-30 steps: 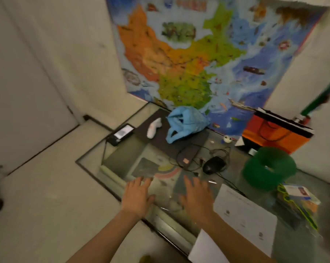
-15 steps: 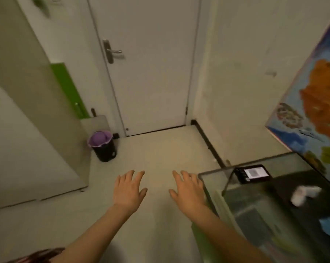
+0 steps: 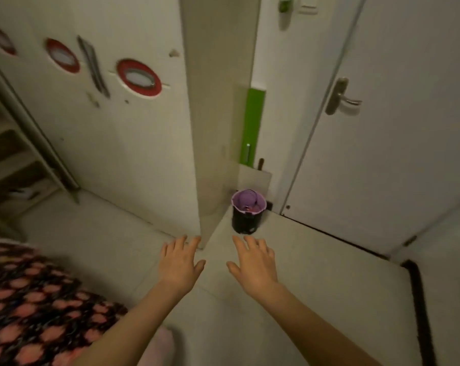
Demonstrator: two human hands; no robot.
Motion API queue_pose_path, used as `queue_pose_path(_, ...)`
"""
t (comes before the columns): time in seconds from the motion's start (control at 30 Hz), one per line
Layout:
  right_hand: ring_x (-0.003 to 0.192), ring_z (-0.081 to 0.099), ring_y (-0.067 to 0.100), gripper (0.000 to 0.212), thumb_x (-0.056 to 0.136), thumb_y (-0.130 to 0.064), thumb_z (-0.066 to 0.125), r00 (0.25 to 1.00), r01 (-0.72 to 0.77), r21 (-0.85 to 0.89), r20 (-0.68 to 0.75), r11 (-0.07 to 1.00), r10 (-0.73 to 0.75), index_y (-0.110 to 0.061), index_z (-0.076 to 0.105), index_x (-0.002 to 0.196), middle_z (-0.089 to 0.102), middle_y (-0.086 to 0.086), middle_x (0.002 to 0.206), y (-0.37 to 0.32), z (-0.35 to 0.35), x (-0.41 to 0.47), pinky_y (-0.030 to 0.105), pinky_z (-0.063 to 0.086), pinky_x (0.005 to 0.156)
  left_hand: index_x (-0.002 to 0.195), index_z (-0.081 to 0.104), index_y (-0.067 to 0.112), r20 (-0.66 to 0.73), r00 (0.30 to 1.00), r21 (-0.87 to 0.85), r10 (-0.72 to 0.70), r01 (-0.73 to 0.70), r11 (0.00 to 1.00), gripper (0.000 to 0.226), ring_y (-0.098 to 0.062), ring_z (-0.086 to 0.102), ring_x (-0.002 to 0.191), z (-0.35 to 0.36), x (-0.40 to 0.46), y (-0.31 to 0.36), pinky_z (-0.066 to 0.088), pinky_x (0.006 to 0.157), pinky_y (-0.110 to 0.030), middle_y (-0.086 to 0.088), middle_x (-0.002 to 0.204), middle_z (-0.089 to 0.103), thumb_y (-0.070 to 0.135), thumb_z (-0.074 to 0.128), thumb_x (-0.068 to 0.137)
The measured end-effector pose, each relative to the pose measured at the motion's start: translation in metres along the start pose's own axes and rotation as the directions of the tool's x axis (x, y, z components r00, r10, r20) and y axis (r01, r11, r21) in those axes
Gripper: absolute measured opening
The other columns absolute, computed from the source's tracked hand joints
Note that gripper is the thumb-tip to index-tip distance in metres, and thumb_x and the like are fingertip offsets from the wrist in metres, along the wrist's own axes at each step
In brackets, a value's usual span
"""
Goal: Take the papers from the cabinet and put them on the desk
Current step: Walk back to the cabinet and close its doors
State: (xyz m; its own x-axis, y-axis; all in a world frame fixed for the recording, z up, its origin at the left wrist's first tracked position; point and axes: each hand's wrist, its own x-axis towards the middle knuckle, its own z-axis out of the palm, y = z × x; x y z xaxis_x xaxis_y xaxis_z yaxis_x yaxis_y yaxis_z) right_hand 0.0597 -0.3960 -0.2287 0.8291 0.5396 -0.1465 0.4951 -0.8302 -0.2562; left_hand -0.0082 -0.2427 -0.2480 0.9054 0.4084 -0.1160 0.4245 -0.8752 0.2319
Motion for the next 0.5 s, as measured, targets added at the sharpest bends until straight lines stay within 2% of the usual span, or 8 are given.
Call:
queue_pose_path(0.17, 0.123, 0.039, 0.032, 0.056, 0.090, -0.042, 0.049, 0.962, 0.270, -0.080, 0.068, 0.960, -0.265, -0.021, 0.030, 0.139, 0.044, 0.009, 0.137, -0.045, -0.009, 0.106, 0.043, 0.034, 0.099, 0.141, 0.028, 0.028, -0.047, 0.965, -0.072, -0.258, 0.254, 0.965, 0.057, -0.030, 0.031, 0.136, -0.014, 0.045, -0.054, 0.017, 0.116, -0.043, -0.011, 0.150, 0.031, 0.044, 0.046, 0.089)
queue_pose_path(0.33, 0.129, 0.035, 0.031, 0.058, 0.091, -0.041, 0.048, 0.860, 0.499, -0.088, 0.171, 0.862, -0.480, -0.021, 0.028, 0.141, 0.040, 0.010, 0.141, -0.121, 0.002, 0.191, 0.043, 0.032, 0.103, 0.142, 0.024, 0.029, -0.093, 0.871, -0.100, -0.483, 0.475, 0.874, 0.058, -0.029, 0.029, 0.138, -0.030, 0.082, -0.124, 0.015, 0.117, -0.043, -0.009, 0.152, 0.028, 0.046, 0.044, 0.090)
queue_pose_path(0.5, 0.130, 0.032, 0.030, 0.059, 0.091, -0.041, 0.048, 0.777, 0.619, -0.076, 0.205, 0.782, -0.595, -0.022, 0.025, 0.143, 0.038, 0.008, 0.143, -0.215, 0.020, 0.273, 0.042, 0.030, 0.105, 0.142, 0.023, 0.028, -0.124, 0.805, -0.124, -0.580, 0.568, 0.814, 0.060, -0.029, 0.030, 0.137, -0.052, 0.135, -0.208, 0.016, 0.116, -0.043, -0.010, 0.151, 0.030, 0.045, 0.046, 0.089)
